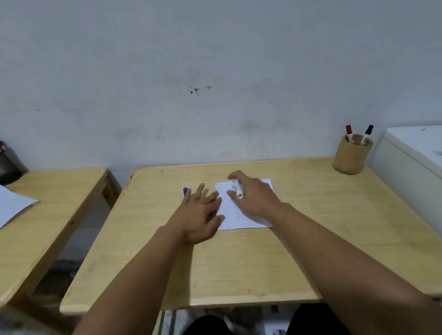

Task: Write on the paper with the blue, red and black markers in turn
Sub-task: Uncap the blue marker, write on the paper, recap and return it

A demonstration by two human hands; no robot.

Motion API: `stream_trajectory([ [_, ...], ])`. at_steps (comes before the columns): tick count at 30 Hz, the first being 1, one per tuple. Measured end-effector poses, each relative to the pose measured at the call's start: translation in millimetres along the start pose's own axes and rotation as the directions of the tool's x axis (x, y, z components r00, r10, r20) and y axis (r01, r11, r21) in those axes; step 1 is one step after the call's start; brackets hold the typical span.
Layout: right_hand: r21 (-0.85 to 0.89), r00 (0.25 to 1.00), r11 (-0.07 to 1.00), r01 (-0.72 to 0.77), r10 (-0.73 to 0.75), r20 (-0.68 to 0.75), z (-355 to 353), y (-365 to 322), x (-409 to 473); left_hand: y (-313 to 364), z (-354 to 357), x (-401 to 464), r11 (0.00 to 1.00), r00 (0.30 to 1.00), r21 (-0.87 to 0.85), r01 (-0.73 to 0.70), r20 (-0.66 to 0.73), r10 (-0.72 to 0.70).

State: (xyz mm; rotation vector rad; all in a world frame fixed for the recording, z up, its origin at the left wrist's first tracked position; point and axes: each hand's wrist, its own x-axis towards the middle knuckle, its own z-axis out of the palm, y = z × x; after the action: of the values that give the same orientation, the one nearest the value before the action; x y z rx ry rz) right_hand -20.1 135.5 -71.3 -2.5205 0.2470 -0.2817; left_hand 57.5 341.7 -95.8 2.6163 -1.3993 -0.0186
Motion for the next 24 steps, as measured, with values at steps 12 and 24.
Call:
stream_trajectory([
  [12,-0.177,0.998,0.983,0.054,-0.048,0.035,24.2,26.1,5.5,0.6,17.4,-5.3,0.979,0.986,-0.201,0.017,-0.159,-0.049],
  [24,0.695,0.933,0.719,-0.006,0.254,-0.255,30.0,-19.1,45.6,0.1,18.2,-4.8,0.979,0.985,-0.2,0.039,-0.16,-0.072],
])
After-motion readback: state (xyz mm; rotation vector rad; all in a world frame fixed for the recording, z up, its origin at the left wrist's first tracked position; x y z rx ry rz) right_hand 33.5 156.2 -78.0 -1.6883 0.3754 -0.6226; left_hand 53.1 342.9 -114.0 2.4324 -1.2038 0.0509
